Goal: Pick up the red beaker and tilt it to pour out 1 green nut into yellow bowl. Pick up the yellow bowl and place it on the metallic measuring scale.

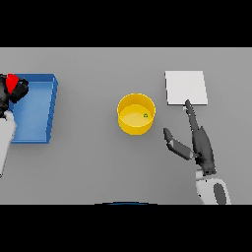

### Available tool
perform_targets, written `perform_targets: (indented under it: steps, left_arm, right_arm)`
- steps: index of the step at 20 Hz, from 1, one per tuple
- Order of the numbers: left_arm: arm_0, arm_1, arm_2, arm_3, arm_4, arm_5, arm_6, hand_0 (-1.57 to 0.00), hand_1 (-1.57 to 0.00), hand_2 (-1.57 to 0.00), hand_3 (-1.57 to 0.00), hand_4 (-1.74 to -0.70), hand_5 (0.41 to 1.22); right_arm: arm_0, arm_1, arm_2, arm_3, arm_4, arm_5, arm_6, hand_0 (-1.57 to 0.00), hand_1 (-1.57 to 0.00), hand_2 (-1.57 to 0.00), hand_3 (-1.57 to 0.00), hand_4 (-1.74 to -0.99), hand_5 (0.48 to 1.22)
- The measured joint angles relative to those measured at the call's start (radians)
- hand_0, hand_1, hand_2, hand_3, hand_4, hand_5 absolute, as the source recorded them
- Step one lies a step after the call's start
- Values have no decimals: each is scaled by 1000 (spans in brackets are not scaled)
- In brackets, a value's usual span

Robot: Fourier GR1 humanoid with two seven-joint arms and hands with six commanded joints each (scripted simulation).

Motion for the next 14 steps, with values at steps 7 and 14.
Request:
perform_targets:
  steps: [7, 14]
  left_arm:
    - [58, 22, -21, -57, 17, -71, 20, -617, -509, -522, -491, -889, 666]
    - [37, 33, -50, -7, -2, -111, -33, -129, -106, -109, -102, -790, 649]
  right_arm:
    - [12, -1, -7, -13, -18, 4, -12, 1, 1, 1, 1, -1008, 635]
    - [7, -1, 2, 2, 0, 2, 2, 1, 1, 1, 1, -1021, 640]
